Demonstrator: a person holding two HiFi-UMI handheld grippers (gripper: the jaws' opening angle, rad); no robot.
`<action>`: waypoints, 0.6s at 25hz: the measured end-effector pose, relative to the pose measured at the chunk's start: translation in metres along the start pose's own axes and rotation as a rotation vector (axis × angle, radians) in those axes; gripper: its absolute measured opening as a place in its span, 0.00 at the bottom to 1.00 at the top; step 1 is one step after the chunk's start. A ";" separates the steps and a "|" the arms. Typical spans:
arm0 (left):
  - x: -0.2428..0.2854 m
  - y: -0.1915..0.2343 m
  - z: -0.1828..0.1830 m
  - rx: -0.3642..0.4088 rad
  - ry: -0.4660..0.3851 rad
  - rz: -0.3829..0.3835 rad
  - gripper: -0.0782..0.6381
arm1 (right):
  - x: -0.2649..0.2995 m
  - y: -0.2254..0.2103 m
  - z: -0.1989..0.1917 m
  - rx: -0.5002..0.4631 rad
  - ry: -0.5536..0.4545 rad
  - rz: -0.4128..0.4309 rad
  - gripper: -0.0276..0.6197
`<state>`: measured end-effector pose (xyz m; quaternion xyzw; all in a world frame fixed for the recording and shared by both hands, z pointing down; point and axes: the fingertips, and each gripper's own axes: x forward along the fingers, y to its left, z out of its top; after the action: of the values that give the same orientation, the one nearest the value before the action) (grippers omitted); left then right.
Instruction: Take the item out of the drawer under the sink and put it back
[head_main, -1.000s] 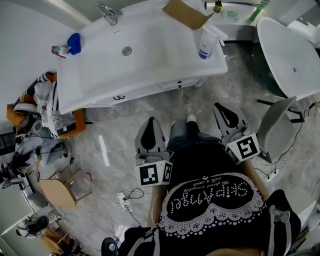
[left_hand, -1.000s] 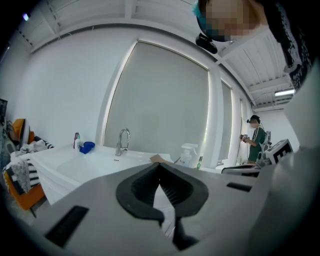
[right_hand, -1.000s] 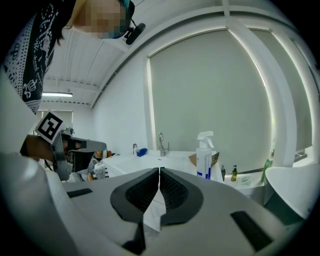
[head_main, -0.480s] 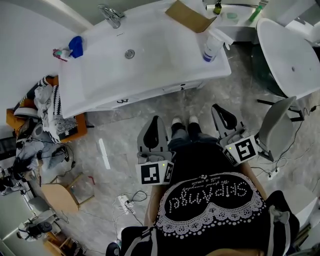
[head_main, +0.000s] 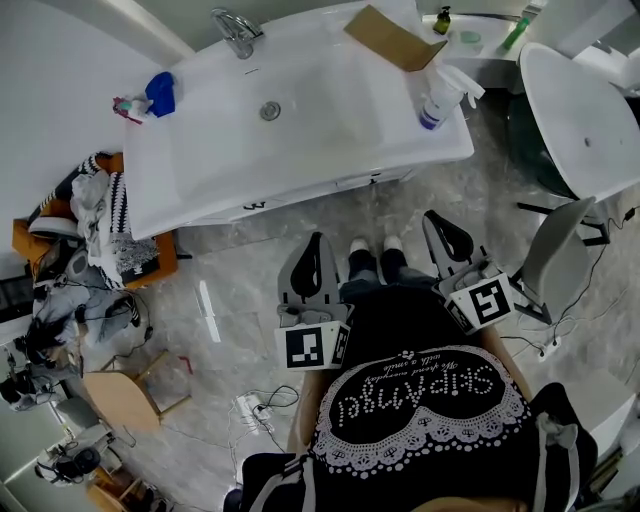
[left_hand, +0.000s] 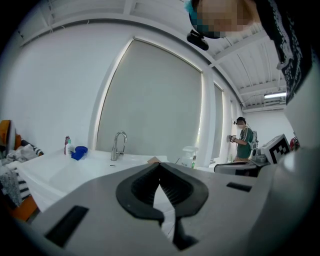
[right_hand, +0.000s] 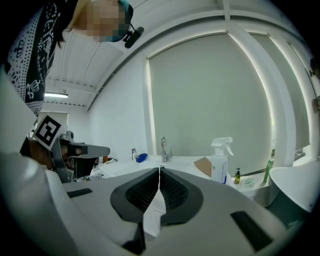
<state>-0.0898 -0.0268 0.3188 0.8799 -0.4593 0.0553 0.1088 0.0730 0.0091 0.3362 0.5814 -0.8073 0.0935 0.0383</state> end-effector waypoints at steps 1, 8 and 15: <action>0.000 0.002 0.000 -0.001 0.002 -0.002 0.12 | 0.001 0.001 0.001 0.001 -0.003 -0.002 0.07; 0.001 0.012 0.000 -0.004 0.000 -0.023 0.12 | 0.011 0.010 0.000 -0.005 0.006 -0.016 0.07; -0.005 0.027 0.001 -0.004 -0.005 -0.043 0.12 | 0.018 0.024 -0.002 -0.004 0.005 -0.035 0.07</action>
<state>-0.1152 -0.0379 0.3207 0.8894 -0.4406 0.0500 0.1108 0.0445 -0.0002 0.3386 0.5953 -0.7970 0.0926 0.0431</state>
